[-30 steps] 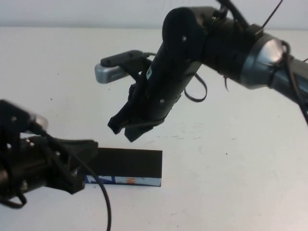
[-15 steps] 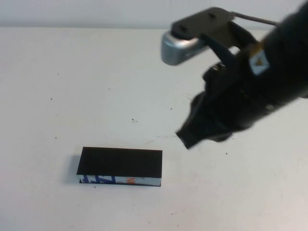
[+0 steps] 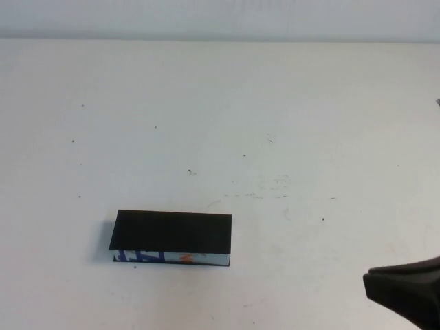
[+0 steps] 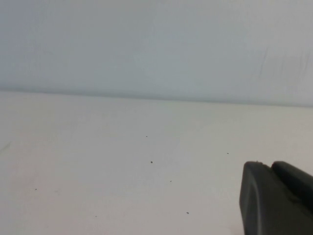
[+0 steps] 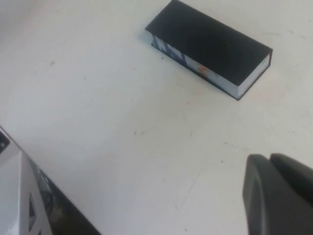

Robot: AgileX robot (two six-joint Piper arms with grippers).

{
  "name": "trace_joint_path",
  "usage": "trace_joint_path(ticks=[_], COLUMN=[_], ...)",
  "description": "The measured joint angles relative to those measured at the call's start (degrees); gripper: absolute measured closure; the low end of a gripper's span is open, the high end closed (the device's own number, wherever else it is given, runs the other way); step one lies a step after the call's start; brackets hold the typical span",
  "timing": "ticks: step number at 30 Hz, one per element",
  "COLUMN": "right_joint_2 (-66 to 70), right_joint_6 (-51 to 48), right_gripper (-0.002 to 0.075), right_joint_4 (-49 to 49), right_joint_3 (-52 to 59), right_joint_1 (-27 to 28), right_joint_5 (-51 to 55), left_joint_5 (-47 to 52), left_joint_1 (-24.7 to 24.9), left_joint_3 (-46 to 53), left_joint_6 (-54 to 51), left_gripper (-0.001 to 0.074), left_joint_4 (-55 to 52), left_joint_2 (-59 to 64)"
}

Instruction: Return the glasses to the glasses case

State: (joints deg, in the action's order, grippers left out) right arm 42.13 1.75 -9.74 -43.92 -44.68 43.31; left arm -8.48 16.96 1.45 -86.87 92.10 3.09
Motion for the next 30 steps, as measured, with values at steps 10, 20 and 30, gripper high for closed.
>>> trace_joint_path(ticks=[10,20,30], right_joint_2=[-10.9,-11.0,-21.1], right_joint_6=[0.0,0.0,0.1], right_gripper=[0.0739,0.0739,0.0739], right_joint_4=[-4.9,4.2,8.0], right_joint_3=[16.1,18.1,28.4], right_joint_1=[0.0,0.0,25.9], right_joint_5=[-14.6,-15.6,-29.0], left_joint_5=[-0.3,-0.5,-1.2], left_joint_1=[0.0,0.0,0.0], left_joint_3=[0.0,0.0,0.0], left_joint_6=[0.2,0.2,0.2], left_gripper=[0.0736,0.0736,0.0736], left_joint_4=[0.2,0.4,0.4], left_joint_2=[0.0,0.0,0.0])
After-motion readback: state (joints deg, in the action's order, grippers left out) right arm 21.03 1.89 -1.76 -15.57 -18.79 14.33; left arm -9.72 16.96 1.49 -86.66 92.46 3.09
